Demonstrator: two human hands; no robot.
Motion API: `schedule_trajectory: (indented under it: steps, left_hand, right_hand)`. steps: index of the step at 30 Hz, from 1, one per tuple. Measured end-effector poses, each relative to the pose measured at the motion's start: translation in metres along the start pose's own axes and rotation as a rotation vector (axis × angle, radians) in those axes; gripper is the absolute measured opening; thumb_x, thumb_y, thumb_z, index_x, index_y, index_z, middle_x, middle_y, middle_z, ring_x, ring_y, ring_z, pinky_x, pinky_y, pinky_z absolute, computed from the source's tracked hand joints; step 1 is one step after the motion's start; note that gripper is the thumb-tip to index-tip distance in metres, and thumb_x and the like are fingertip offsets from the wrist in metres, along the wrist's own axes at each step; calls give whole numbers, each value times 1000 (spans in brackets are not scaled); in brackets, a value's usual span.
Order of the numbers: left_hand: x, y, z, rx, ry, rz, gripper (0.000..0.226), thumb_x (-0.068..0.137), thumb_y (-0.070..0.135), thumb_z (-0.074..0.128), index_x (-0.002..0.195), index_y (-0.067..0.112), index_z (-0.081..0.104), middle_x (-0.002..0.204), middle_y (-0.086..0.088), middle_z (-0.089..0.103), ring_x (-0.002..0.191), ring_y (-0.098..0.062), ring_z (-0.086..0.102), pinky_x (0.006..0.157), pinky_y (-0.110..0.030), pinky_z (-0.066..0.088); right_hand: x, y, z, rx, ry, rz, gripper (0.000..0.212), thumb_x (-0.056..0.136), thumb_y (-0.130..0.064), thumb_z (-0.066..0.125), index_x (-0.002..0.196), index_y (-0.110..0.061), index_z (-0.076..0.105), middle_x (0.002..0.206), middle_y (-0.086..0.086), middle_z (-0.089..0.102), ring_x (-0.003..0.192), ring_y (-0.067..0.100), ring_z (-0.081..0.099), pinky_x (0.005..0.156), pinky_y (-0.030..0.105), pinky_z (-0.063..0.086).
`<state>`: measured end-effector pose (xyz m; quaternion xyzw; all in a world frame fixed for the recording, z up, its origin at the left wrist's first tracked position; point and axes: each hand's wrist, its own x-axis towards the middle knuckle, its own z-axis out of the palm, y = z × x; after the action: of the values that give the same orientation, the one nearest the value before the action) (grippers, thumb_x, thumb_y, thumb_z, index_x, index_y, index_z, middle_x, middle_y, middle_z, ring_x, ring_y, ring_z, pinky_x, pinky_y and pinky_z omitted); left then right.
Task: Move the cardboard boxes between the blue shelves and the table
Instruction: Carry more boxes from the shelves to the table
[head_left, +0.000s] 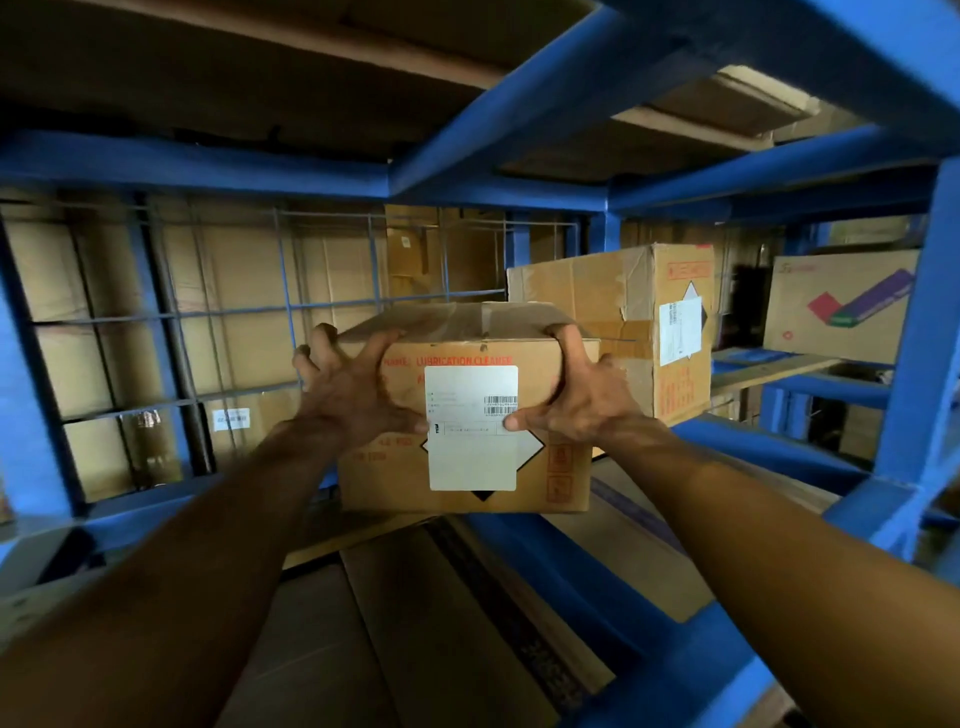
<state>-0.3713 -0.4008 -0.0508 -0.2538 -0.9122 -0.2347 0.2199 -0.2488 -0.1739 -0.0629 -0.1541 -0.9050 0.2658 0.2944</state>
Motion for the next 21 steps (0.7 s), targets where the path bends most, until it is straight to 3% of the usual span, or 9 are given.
schedule_trajectory:
  steps: [2,4,7,12,18,21]
  left_hand:
    - [-3,7,10,-122,31,-7,114,45,44,93,140,41,31,149,-8,-8,130,-48,29,106,-48,40]
    - [-3,12,15,-132,71,-27,115,43,38,95,139,38,33,152,-10,-13,127,-51,36,105,-47,42]
    - [-4,18,18,-94,103,-85,112,41,37,96,134,40,33,149,-15,-5,119,-51,44,102,-51,45]
    - [-15,37,20,-67,126,-141,109,46,37,94,134,41,30,127,-18,25,112,-45,43,91,-51,49]
    - [-36,62,19,-26,167,-244,105,50,38,93,131,44,26,128,-18,22,116,-46,38,85,-51,48]
    - [-50,68,21,-33,206,-233,108,50,38,93,134,45,25,128,-16,21,117,-45,37,88,-53,48]
  right_hand:
    - [4,2,2,35,5,0,111,36,-65,85,125,-47,21,123,11,52,121,36,43,98,50,46]
    - [9,4,2,59,15,2,109,38,-60,88,124,-47,22,119,7,57,120,36,47,97,52,47]
    - [13,5,4,91,5,35,108,40,-49,92,122,-48,21,119,10,56,117,38,50,95,54,48]
    - [15,12,3,158,0,49,110,45,-39,94,123,-52,19,122,13,53,110,39,54,93,54,50]
    - [8,26,0,181,20,23,119,47,-47,94,137,-45,17,127,18,44,117,39,46,94,48,46]
    - [-8,31,0,245,62,26,116,49,-39,95,139,-42,21,133,18,41,119,39,46,93,47,47]
